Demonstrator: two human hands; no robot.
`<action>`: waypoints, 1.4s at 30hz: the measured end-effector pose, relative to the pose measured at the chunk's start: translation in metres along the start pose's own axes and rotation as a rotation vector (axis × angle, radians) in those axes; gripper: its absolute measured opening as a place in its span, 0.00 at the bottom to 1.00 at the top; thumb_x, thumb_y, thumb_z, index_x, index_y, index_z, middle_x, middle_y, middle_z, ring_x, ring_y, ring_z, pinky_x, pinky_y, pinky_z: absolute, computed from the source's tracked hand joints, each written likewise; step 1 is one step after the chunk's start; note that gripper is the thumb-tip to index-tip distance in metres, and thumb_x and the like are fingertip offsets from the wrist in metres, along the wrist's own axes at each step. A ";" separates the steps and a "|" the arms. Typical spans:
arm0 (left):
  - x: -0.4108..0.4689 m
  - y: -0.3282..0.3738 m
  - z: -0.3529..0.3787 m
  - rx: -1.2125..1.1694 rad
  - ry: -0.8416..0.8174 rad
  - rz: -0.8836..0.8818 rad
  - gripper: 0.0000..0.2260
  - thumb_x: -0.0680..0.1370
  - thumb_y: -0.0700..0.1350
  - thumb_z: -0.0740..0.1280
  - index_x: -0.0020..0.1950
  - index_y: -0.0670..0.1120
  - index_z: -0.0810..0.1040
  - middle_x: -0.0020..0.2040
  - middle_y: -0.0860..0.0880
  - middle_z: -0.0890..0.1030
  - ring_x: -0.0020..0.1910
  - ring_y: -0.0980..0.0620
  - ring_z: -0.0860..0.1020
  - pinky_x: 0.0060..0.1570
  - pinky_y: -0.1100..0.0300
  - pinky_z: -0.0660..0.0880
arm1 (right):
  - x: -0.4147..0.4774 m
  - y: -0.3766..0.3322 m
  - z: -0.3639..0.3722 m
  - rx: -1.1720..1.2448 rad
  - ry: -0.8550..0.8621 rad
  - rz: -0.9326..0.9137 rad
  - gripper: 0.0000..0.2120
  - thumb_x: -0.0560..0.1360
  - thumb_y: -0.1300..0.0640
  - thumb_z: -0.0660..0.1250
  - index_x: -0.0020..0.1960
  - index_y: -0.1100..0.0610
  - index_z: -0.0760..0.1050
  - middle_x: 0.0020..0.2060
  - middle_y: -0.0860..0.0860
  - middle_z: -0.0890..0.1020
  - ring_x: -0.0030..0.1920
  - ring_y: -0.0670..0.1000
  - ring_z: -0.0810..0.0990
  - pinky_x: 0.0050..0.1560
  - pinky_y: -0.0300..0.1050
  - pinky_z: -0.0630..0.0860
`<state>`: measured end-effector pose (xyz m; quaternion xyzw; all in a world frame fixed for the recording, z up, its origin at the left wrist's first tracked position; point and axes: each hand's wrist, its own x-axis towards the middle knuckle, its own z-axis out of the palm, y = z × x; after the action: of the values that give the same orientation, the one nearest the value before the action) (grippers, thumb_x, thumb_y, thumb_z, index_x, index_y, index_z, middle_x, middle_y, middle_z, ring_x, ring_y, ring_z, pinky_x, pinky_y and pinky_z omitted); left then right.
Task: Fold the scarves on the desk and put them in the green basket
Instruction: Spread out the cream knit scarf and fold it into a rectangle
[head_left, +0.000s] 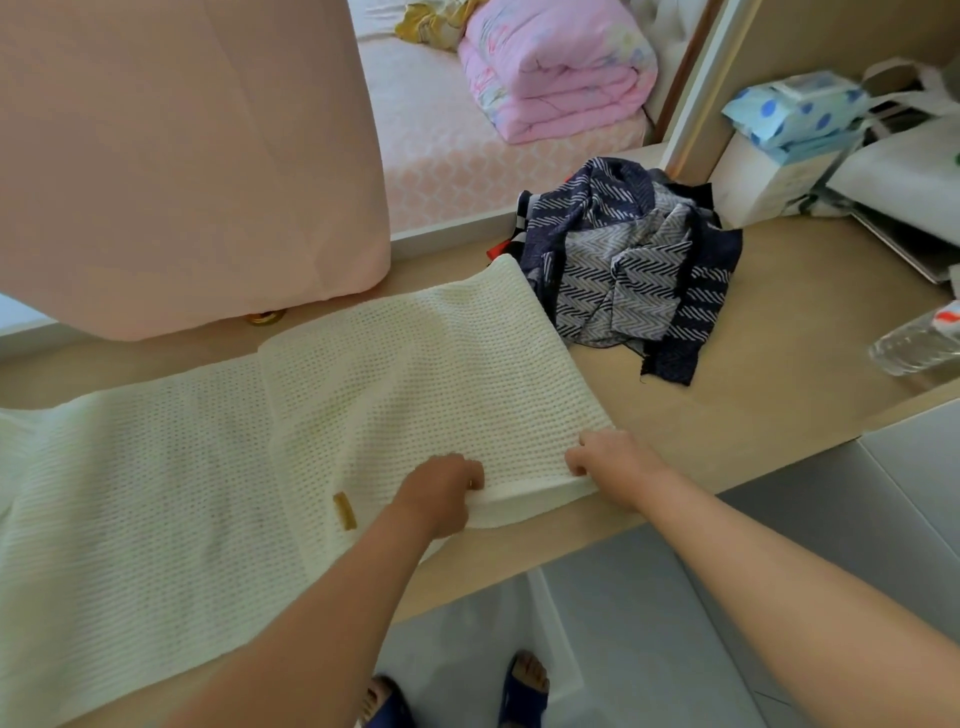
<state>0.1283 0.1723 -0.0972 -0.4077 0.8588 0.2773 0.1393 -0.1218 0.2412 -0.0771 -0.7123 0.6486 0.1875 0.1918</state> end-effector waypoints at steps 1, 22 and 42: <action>0.002 0.003 -0.002 -0.051 -0.024 -0.006 0.14 0.72 0.38 0.68 0.55 0.51 0.77 0.50 0.54 0.75 0.51 0.53 0.74 0.45 0.64 0.68 | -0.001 0.005 -0.001 -0.014 -0.062 0.019 0.15 0.75 0.68 0.59 0.54 0.52 0.73 0.53 0.52 0.73 0.51 0.55 0.74 0.44 0.45 0.69; -0.081 -0.080 -0.003 -0.291 0.186 -0.965 0.33 0.76 0.59 0.68 0.70 0.40 0.62 0.66 0.41 0.68 0.64 0.42 0.70 0.61 0.48 0.71 | 0.038 -0.140 0.003 0.175 -0.046 -0.390 0.24 0.67 0.46 0.71 0.60 0.48 0.67 0.53 0.48 0.71 0.49 0.51 0.73 0.45 0.45 0.69; -0.110 -0.145 -0.067 -0.259 -0.272 -0.669 0.14 0.77 0.51 0.69 0.57 0.43 0.75 0.44 0.48 0.79 0.42 0.50 0.81 0.42 0.58 0.79 | 0.060 -0.177 -0.066 0.274 -0.274 -0.126 0.13 0.77 0.51 0.62 0.58 0.50 0.80 0.55 0.45 0.80 0.53 0.47 0.77 0.56 0.45 0.76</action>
<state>0.3094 0.1263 -0.0449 -0.6391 0.6097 0.3744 0.2822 0.0614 0.1708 -0.0469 -0.6867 0.5900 0.1803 0.3845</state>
